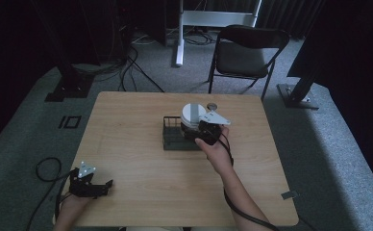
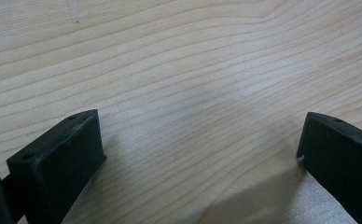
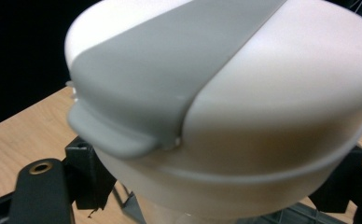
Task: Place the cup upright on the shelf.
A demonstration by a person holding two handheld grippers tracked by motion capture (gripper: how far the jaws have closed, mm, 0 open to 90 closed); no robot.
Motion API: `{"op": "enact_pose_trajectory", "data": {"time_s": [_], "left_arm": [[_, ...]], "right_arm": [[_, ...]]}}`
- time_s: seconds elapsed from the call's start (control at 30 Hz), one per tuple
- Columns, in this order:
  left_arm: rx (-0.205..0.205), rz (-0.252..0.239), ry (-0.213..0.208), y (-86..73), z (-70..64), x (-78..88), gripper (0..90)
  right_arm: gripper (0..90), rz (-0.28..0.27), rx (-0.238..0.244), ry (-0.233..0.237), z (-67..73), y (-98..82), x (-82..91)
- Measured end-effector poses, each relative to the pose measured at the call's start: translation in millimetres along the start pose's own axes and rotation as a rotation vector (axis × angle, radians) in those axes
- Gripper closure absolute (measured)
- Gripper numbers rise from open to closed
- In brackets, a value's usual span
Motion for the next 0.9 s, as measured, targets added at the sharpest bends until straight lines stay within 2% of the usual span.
{"op": "enact_pose_trajectory", "data": {"time_s": [0.17, 0.47, 0.9], "left_arm": [[0.000, 0.000, 0.000, 0.0, 0.1, 0.0, 0.5], [-0.001, 0.000, 0.000, 0.0, 0.0, 0.0, 0.5], [0.000, 0.000, 0.000, 0.0, 0.0, 0.0, 0.6]], "right_arm": [[18.4, 0.007, -0.013, -0.062, -7.2, 3.1, -10.1], [18.4, 0.048, -0.049, -0.134, -18.8, 0.1, -19.6], [18.4, 0.109, -0.067, -0.156, -22.6, -11.1, -35.4]]}}
Point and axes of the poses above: each handheld gripper's, and its own axes: x roughly backward along the jaws, y roughly out of its top, z roughly to its left, the point moved 2 cm from there along -x, roughly forward along the jaws, and after that the axes turned 5 degrees about -x, right-handed, at the moved point
